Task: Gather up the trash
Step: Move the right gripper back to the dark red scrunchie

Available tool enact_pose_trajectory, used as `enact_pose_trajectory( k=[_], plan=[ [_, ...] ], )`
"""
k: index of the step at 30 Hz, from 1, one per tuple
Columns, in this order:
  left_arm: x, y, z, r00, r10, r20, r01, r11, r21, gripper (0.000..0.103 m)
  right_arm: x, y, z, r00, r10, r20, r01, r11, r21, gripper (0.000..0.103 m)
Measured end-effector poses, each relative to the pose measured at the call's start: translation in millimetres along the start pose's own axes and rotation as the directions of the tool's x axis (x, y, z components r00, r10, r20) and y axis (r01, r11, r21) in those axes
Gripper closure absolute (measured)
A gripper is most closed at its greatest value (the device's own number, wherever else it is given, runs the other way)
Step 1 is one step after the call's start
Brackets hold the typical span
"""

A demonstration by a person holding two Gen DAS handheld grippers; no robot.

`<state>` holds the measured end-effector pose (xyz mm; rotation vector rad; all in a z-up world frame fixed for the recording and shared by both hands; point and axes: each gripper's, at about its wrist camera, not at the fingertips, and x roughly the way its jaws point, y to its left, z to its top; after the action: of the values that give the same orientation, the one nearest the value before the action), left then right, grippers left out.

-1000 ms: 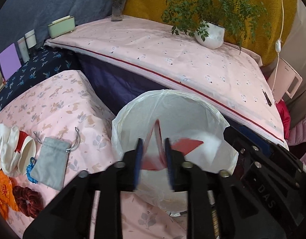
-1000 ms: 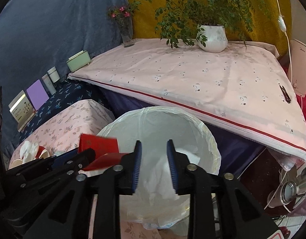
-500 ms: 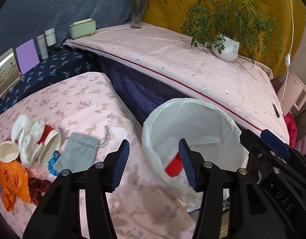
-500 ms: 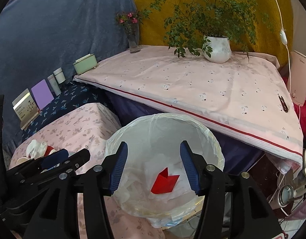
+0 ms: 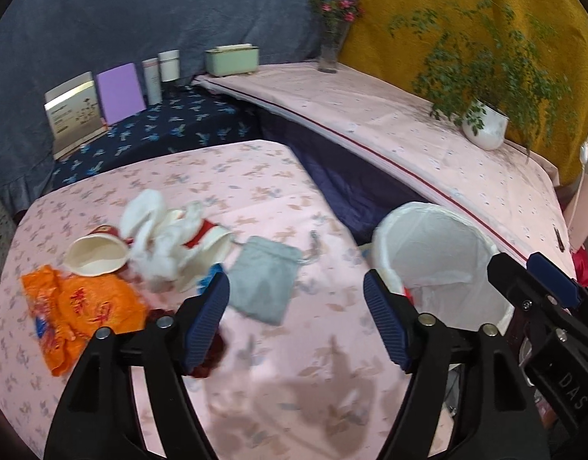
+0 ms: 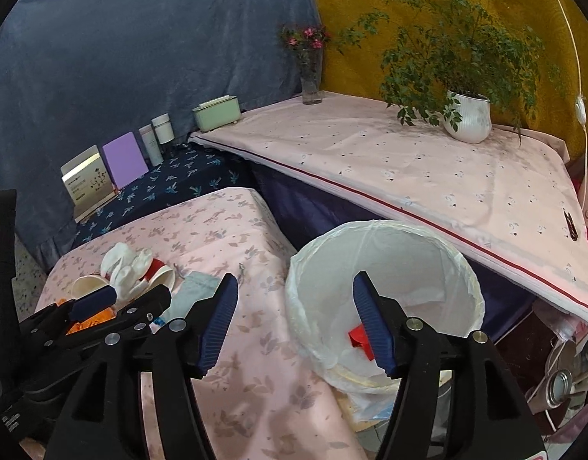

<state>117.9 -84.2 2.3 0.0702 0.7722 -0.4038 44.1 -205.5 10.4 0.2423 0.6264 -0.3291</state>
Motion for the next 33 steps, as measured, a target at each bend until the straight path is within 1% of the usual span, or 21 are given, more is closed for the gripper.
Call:
enact_pose_trajectory(
  k=[3,6,12,18,23,28,33],
  plan=[
    [-8.6,24.6,-5.5,0.999,0.049,0.008,-0.049,0.999,-0.020,0.030,0.5,19.0,-4.3,1.000,0.026,-0.014,-0.026,0.999,-0.021,0.042],
    [-15.2,49.6,-11.1,0.996,0.092,0.005,-0.092,0.995,-0.046,0.026,2.2,37.6,-10.8,0.998,0.051,-0.031,-0.052,0.998,-0.042,0.042],
    [-25.8,96.3,-27.9,0.983,0.183,-0.008,-0.183,0.979,-0.088,0.022,6.1,76.2,-23.3,0.993,0.096,-0.066,-0.102,0.991,-0.086,0.041],
    [-33.6,144.8,-47.5,0.963,0.267,-0.036,-0.269,0.953,-0.140,0.020,15.2,109.4,-38.9,0.986,0.124,-0.107,-0.137,0.983,-0.124,0.041],
    [-35.0,183.4,-59.3,0.947,0.315,-0.065,-0.321,0.928,-0.188,0.019,28.9,128.0,-51.2,0.978,0.140,-0.153,-0.161,0.977,-0.137,0.041],
    [-33.4,221.8,-68.7,0.931,0.353,-0.095,-0.366,0.902,-0.231,0.017,45.4,144.3,-62.1,0.971,0.139,-0.194,-0.169,0.974,-0.149,0.041],
    [-23.8,255.8,-77.4,0.917,0.375,-0.135,-0.398,0.877,-0.269,0.016,64.2,157.3,-69.9,0.965,0.130,-0.227,-0.168,0.973,-0.158,0.041]
  ],
)
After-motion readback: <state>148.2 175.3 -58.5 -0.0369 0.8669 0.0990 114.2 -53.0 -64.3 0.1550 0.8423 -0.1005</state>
